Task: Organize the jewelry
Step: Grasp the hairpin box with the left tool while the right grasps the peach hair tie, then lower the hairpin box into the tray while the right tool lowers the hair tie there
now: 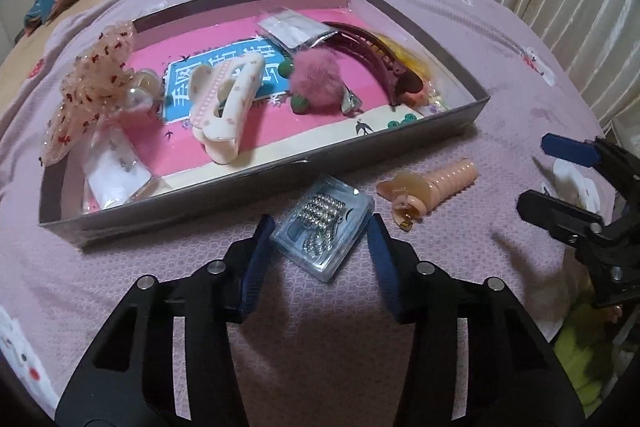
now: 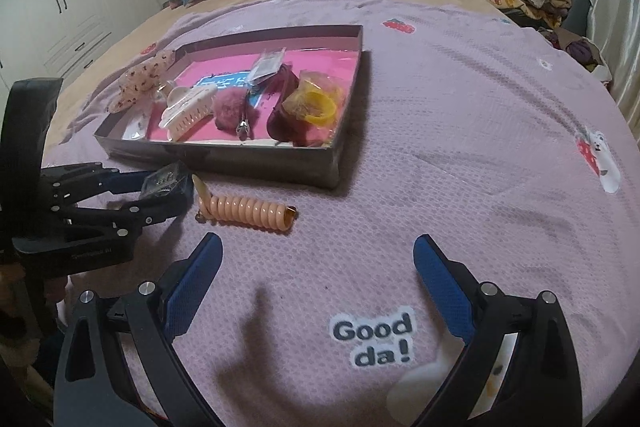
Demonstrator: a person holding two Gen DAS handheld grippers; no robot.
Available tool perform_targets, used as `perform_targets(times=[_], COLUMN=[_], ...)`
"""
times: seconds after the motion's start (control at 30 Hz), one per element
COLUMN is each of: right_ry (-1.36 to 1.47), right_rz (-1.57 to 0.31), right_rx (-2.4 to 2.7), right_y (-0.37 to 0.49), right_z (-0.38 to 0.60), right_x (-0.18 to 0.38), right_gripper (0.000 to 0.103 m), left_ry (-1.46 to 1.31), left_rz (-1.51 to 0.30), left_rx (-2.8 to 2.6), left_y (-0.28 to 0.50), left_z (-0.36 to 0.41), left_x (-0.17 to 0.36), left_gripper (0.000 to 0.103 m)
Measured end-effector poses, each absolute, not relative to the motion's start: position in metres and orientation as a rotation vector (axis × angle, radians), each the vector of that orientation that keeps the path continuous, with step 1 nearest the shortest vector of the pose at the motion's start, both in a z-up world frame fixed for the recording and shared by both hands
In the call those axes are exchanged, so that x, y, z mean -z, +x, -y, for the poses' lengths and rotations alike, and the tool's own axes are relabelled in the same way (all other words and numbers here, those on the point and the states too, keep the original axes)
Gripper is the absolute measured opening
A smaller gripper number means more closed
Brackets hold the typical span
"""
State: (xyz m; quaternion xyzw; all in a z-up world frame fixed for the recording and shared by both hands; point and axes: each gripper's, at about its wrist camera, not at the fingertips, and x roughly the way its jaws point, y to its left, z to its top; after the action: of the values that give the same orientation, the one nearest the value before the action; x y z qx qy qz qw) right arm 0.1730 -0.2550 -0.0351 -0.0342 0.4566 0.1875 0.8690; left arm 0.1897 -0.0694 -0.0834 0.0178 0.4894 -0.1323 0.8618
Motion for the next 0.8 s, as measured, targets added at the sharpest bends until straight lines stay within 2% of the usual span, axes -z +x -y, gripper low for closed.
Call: perform_targets(times=[0.3,0.37,0.43,0.8], right_ry=[-0.085,-0.084,-0.089,-0.088], right_rz=[-1.003,-1.015,-1.002,-0.929], right_rx=[-0.461,-0.459,-0.450,-0.587], right_y=[0.195,0.199,0.200,0.171], right_z=[0.204,0.192,0.184,0.175], right_x=[0.057,0.064,0.065,0.026], right_gripper=[0.095,0.077,0.073,0.072], left_ry=[-0.066,-0.073,-0.079,-0.122], left_rz=[-1.016,-1.001,-0.983,-0.869], left_rx=[0.236,0.225,0.212,0.157], left_y=[0.173,0.169,0.164,0.168], left_z=[0.034,0.026,0.019,-0.013], left_x=[0.076,0.069,0.061,0.017], left_gripper=[0.030,0.030,0.030,0.030])
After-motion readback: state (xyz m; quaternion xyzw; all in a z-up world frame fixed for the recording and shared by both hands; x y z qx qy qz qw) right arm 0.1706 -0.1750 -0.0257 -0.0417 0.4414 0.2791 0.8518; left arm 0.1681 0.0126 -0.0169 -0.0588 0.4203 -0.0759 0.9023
